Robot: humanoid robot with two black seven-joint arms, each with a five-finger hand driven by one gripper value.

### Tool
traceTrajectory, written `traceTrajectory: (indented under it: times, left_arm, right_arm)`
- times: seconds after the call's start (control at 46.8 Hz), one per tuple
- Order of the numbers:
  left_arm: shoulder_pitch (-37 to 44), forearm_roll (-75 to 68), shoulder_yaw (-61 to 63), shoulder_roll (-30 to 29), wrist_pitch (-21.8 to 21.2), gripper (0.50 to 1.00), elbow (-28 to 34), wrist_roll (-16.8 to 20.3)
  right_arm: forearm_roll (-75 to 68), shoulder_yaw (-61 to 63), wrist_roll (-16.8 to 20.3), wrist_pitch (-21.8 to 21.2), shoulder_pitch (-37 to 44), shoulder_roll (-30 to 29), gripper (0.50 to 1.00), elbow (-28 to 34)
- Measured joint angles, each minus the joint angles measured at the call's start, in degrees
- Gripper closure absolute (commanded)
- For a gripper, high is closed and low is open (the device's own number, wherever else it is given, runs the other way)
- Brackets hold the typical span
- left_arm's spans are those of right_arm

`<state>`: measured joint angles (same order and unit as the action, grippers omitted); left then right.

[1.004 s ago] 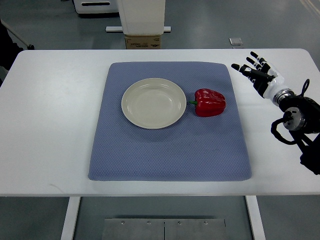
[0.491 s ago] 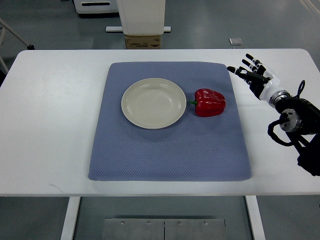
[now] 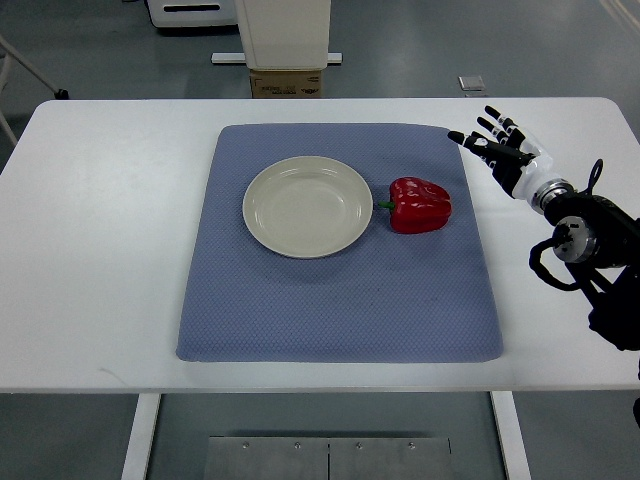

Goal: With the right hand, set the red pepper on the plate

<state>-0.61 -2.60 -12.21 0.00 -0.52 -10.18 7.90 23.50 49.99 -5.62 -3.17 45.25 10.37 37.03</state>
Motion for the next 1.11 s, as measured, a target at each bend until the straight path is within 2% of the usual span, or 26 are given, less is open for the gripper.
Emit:
traceTrajectory:
  times: [1.111]
  left_arm:
    - [0.0,0.03,0.0,0.0,-0.01,0.5,-0.02,-0.01]
  right_arm:
    - [0.05,-0.11,-0.36,-0.38,2.88,1.1,0.5,-0.31]
